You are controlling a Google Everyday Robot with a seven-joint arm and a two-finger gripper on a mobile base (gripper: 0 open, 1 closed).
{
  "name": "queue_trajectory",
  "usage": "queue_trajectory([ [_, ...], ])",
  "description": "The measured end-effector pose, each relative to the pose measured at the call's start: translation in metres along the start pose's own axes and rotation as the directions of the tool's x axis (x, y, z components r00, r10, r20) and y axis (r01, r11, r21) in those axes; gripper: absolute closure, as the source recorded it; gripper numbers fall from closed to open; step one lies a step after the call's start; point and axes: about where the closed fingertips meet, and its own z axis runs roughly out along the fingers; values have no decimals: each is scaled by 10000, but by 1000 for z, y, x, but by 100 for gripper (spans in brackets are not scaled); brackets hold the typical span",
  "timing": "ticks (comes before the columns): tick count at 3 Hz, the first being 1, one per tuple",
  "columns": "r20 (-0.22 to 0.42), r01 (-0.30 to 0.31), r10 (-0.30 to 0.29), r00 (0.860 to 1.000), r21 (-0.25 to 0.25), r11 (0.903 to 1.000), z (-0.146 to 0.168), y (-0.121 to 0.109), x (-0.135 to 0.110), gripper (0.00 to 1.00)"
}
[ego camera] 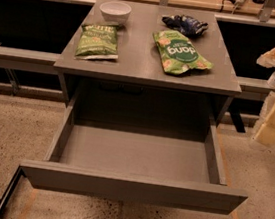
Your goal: Place green rice chip bag into top drawer
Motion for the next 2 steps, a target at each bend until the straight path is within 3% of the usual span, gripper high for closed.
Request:
queue_trajectory([
  [1, 5, 2, -2, 10000, 4, 10000, 0, 0, 0, 0],
  [2, 521, 218, -230, 9984, 230, 9995, 1, -9, -11, 0],
])
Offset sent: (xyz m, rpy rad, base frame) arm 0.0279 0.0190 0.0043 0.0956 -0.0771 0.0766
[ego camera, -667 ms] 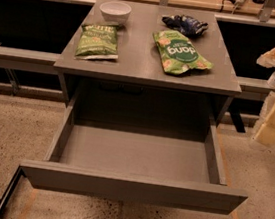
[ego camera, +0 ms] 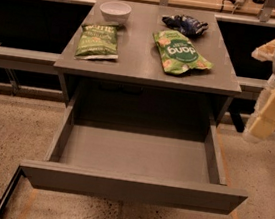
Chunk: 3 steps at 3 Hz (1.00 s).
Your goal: Place green rice chip bag into top drawer
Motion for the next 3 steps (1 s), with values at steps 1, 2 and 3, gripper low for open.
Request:
queue_trajectory([
  [1, 1069, 43, -111, 9942, 630, 9980, 0, -26, -12, 0],
  [2, 2435, -370, 45, 9699, 1290, 9910, 1, -72, -32, 0],
  [3, 2552, -394, 32, 9669, 1367, 9898, -1, -77, -35, 0],
])
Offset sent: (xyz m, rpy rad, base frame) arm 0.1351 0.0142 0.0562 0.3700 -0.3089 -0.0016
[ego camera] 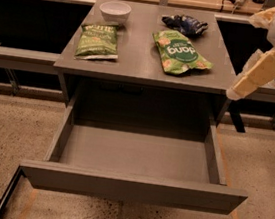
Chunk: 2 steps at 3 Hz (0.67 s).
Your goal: Place green rice chip bag into top drawer
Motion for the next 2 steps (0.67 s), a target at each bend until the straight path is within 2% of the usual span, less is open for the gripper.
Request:
queue_trajectory([
  [1, 6, -519, 519, 9987, 263, 9983, 14, -11, 0, 0],
  [2, 695, -947, 909, 9934, 539, 9940, 62, -59, -17, 0],
])
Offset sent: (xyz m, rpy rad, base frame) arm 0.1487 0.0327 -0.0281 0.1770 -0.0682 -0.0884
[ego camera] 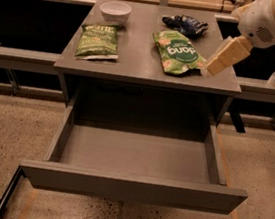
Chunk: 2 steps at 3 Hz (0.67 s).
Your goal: Place green rice chip bag into top drawer
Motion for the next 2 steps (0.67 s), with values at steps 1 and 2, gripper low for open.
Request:
queue_trajectory([
  [1, 376, -318, 323, 9988, -152, 9994, 53, -32, -9, 0],
  [2, 413, -341, 348, 9985, -179, 9993, 58, -35, -8, 0],
])
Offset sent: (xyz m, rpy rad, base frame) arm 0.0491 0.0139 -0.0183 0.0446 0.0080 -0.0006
